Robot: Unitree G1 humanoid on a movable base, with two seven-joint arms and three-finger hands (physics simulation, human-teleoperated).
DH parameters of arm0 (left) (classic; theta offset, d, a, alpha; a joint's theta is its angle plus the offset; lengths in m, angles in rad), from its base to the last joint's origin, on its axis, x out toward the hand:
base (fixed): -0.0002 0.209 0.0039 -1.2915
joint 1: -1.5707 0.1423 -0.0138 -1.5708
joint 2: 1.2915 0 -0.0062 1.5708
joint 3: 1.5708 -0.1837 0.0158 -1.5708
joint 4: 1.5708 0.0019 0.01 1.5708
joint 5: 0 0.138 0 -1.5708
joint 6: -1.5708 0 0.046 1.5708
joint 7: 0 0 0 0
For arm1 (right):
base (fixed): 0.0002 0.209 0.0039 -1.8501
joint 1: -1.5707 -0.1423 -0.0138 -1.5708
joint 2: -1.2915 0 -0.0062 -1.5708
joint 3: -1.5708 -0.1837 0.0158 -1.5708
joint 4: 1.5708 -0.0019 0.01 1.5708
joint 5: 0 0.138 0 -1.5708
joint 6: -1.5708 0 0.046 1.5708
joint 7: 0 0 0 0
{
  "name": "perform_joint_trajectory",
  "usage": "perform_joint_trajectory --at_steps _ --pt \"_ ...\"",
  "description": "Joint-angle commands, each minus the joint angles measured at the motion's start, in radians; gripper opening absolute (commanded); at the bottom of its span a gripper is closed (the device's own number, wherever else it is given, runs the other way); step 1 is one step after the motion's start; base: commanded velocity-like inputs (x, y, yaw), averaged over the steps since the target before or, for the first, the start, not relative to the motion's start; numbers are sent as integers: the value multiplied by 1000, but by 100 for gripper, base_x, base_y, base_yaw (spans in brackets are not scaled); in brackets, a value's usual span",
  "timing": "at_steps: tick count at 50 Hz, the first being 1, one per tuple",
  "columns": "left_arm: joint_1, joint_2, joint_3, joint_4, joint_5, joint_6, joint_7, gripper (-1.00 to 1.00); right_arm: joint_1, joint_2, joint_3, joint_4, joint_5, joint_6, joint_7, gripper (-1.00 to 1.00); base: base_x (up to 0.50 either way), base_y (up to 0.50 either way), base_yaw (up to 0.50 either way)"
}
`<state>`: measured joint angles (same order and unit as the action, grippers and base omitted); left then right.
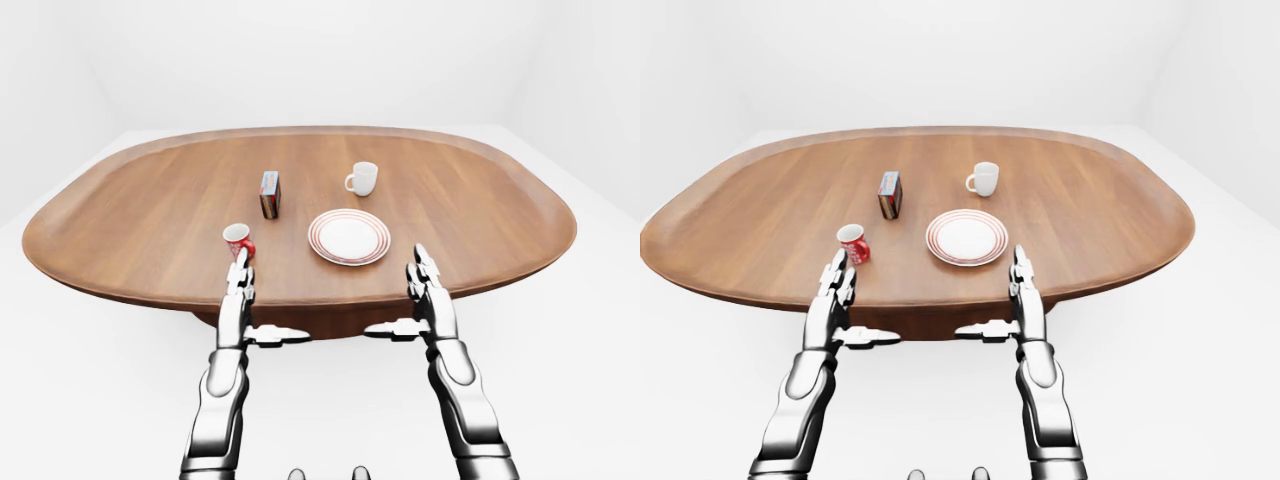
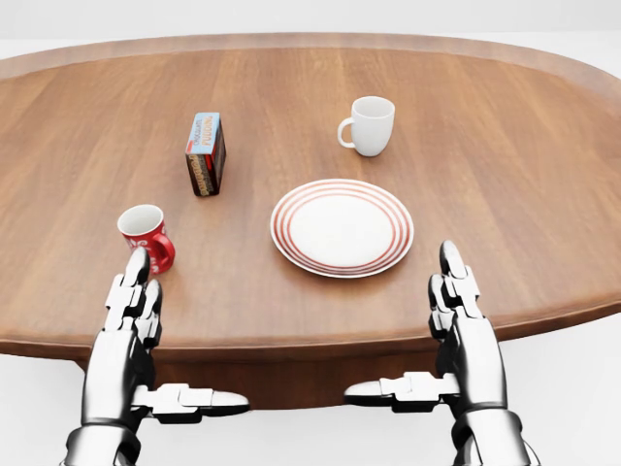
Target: Pick up the red mug and put it on the plate
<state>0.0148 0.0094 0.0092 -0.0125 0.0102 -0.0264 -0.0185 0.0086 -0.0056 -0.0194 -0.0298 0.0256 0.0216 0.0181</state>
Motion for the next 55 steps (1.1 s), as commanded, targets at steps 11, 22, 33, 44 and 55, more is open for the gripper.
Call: perform_joint_trajectory --at_steps 11,22,33,44,55 --pt "6 10 23 -143 20 33 -38 100 -7 -24 -53 -157 58 66 18 100 0 0 0" --pt "-293 89 150 -667 -158 114 67 100 -155 -49 -139 -593 271 66 -73 100 0 0 0" --pt "-253 84 120 -611 -147 114 68 100 -132 -70 -147 -594 301 66 -76 100 0 0 0" --pt "-265 87 129 -626 -166 114 75 100 -128 -73 -154 -603 303 66 -69 100 0 11 0" --pt "-262 91 137 -625 -170 114 74 100 -126 -77 -162 -610 308 66 -70 100 0 45 0"
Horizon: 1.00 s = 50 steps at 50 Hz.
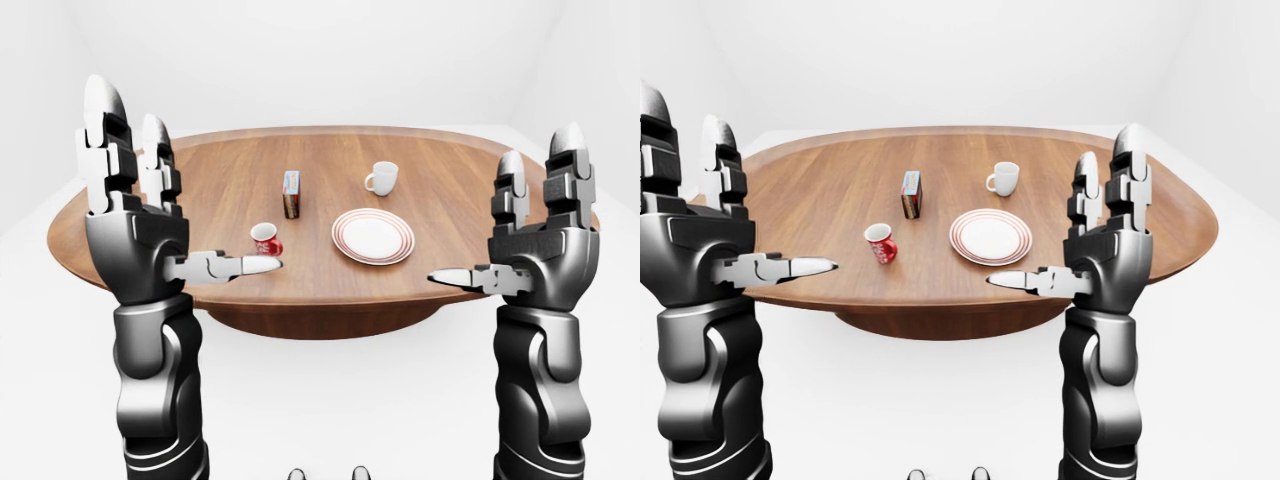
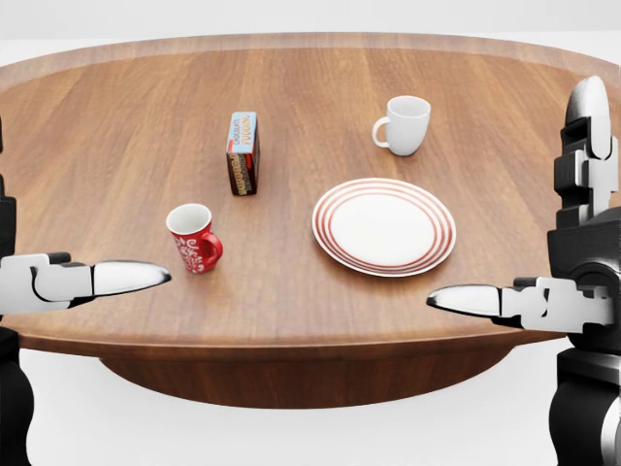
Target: Pick up the red mug and put it on the plate
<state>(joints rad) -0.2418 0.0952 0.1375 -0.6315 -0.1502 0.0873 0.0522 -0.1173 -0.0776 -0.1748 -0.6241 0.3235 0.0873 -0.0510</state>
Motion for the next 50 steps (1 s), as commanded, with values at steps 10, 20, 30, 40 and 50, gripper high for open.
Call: perform_joint_trajectory --at_steps 10,20,30,40,50 --pt "3 7 11 2 -6 0 1 100 3 -4 -2 -13 7 0 6 100 0 50 0" --pt "8 6 11 -9 -8 0 -4 100 8 1 1 -19 5 0 10 100 0 50 0" --pt "-1 11 16 -18 -14 0 0 100 15 1 -1 -23 -3 0 11 100 0 50 0" --pt "-6 15 21 -24 -21 0 5 100 24 -4 4 -36 -46 0 26 100 0 17 0" --pt "-9 20 30 -32 -36 0 5 100 24 6 1 -81 -25 0 44 100 17 0 0"
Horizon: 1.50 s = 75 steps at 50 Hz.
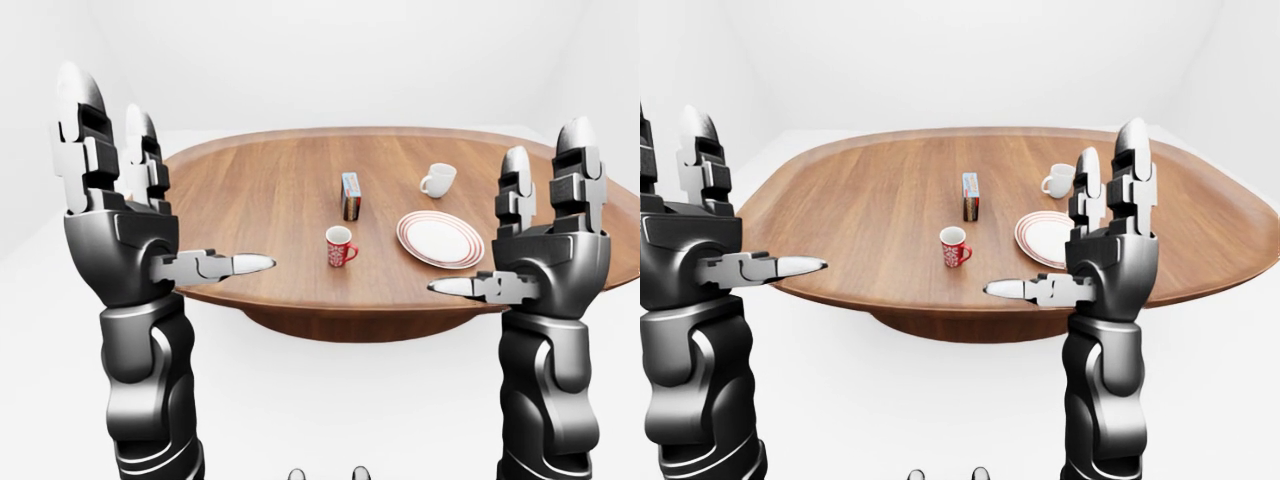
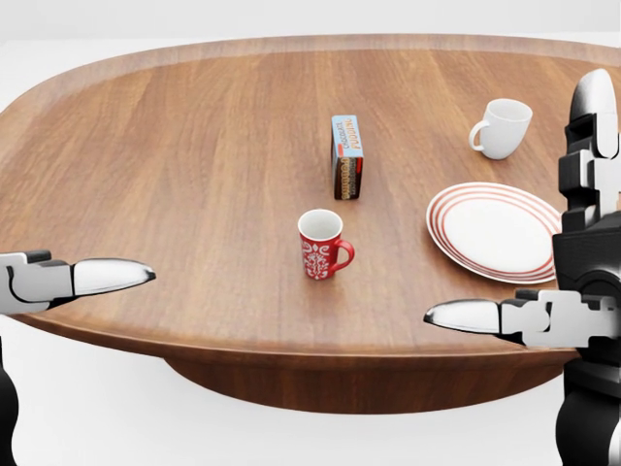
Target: Pick up the red mug and put it on the plate
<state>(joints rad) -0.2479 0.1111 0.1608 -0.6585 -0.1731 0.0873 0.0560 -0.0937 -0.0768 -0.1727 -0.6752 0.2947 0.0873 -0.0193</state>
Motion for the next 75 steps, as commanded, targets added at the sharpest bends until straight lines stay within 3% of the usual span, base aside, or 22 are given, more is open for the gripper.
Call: perform_joint_trajectory --at_steps 1,61,75 --pt "-4 5 8 -5 -14 0 1 100 -2 5 -2 -30 6 0 9 100 50 -2 0" --pt "12 9 20 10 -26 0 1 100 0 5 3 -3 2 0 -15 100 50 -1 0" --pt "14 11 24 15 -28 0 -2 100 77 29 31 -41 -44 0 -4 100 2 0 0"
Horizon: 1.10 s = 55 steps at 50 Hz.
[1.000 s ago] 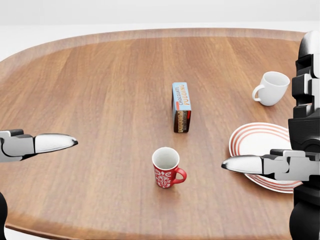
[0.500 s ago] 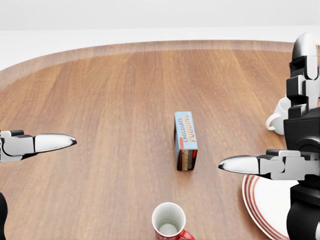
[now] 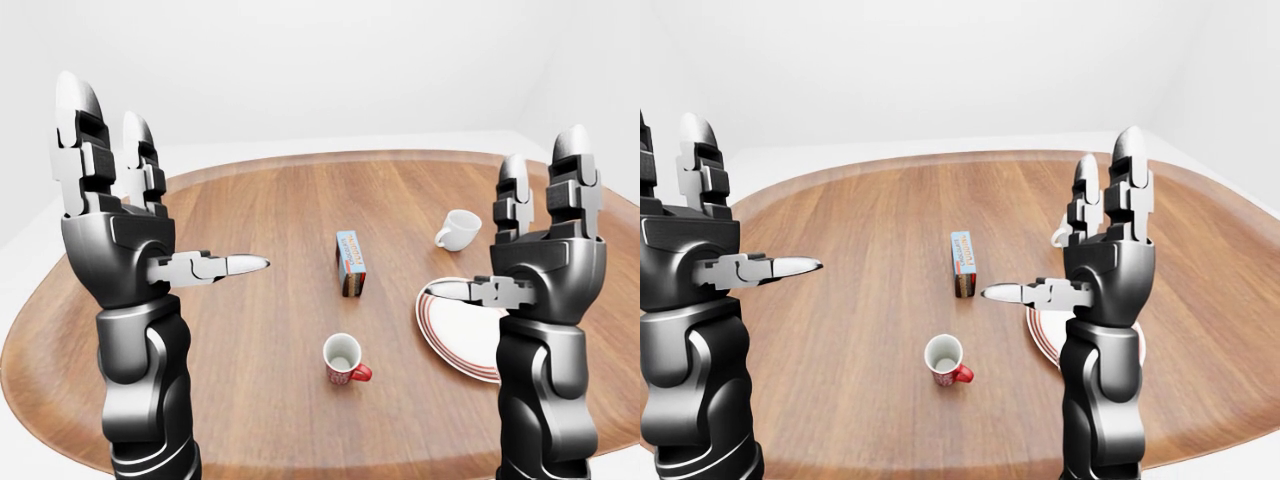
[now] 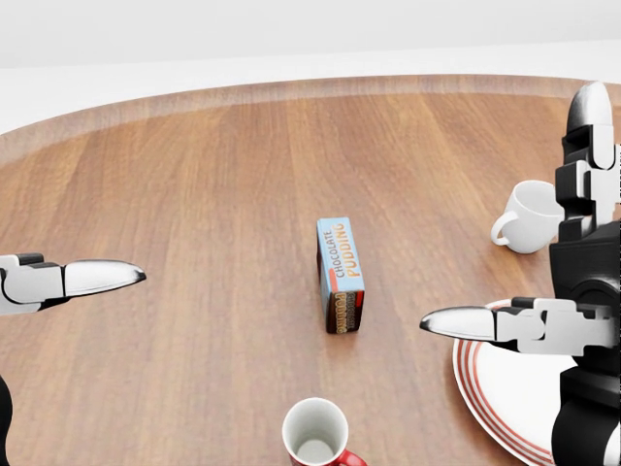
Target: Pick up the red mug and put it on the plate
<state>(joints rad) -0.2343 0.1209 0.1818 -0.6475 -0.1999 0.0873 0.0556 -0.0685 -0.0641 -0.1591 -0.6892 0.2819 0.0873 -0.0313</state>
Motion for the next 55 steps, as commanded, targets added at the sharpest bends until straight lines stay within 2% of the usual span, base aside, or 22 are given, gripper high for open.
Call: perform_joint_trajectory --at_steps 1,12,24,38,43,55 --pt "0 2 3 6 0 0 -1 100 58 19 19 -32 -33 0 11 100 0 0 0" --pt "2 -1 -1 6 4 0 -3 100 210 64 106 -117 -72 0 44 100 0 0 0" --pt "3 -2 -2 3 6 0 -3 100 240 65 152 -143 -84 0 54 100 0 0 0" --pt "4 -3 -4 0 9 0 -3 100 269 39 311 -85 -136 0 56 100 0 0 0" --pt "5 -2 0 -6 5 0 -4 100 249 -3 386 -11 -267 0 72 100 0 0 0" --pt "7 -2 0 -10 6 0 -2 100 237 -20 465 29 -462 0 146 100 0 0 0"
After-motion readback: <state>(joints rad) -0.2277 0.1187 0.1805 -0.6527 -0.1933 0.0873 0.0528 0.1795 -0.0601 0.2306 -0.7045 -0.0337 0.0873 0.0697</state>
